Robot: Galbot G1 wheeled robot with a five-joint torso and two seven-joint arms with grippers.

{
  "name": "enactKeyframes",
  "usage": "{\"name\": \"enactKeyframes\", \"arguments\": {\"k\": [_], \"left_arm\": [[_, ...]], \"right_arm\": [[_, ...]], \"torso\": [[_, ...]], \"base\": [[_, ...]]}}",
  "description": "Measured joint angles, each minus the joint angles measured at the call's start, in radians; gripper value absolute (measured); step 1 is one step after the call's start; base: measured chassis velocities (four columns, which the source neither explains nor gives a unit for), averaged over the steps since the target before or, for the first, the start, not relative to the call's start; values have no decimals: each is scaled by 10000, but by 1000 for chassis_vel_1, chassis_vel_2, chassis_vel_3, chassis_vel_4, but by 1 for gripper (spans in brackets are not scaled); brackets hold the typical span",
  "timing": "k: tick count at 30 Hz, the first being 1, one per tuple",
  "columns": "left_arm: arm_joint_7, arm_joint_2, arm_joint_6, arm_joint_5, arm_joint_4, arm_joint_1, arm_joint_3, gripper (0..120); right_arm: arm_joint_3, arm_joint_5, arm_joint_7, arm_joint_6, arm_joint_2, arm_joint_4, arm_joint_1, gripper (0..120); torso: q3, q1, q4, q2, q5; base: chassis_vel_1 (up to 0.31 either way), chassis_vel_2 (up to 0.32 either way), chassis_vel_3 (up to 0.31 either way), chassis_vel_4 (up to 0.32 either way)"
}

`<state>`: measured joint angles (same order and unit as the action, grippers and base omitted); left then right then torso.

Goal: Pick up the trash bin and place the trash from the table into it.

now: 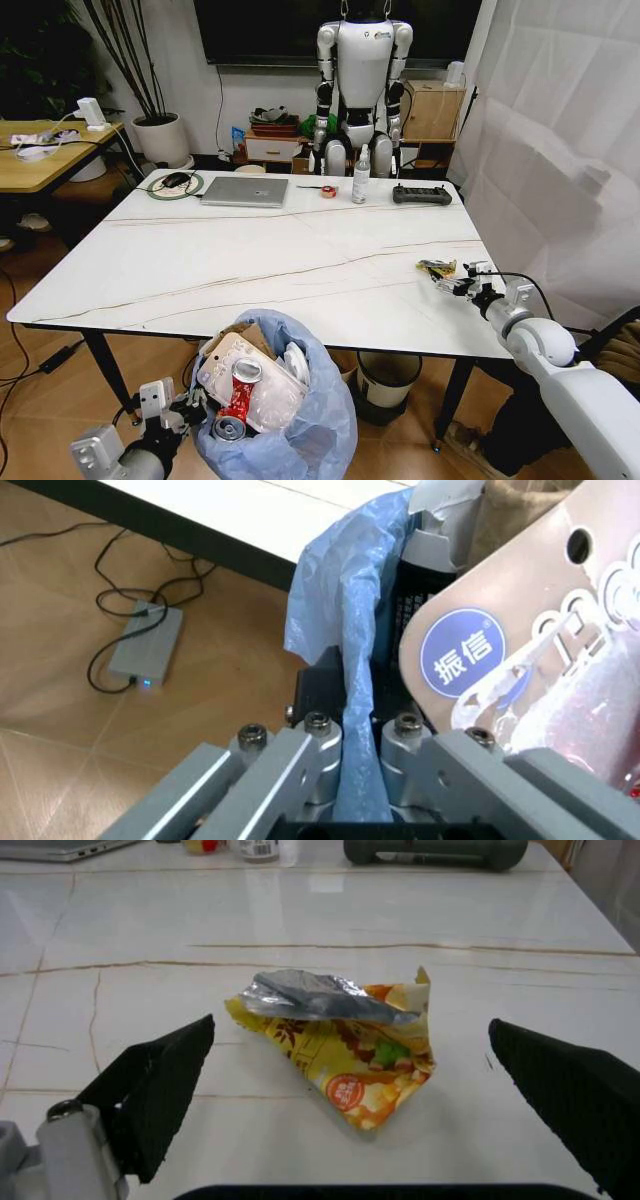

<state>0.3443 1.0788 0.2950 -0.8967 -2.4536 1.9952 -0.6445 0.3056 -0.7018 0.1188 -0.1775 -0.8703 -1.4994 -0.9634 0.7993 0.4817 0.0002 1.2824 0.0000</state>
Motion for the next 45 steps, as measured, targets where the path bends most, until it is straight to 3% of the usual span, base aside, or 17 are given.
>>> {"name": "enactKeyframes", "arguments": {"k": [20,45], "left_arm": [[37,6,21,-97,58,-84,-35,0],[52,-32,32,-134,74,-108,-56,0]], "right_arm": [[-537,140,-22,261,-157,724,681,100],[-676,212,106,351,-155,754,619,8]], "torso": [[0,0,0,0,0],[0,1,0,0,0]], "base": [[0,0,0,0],[0,0,0,0]]}}
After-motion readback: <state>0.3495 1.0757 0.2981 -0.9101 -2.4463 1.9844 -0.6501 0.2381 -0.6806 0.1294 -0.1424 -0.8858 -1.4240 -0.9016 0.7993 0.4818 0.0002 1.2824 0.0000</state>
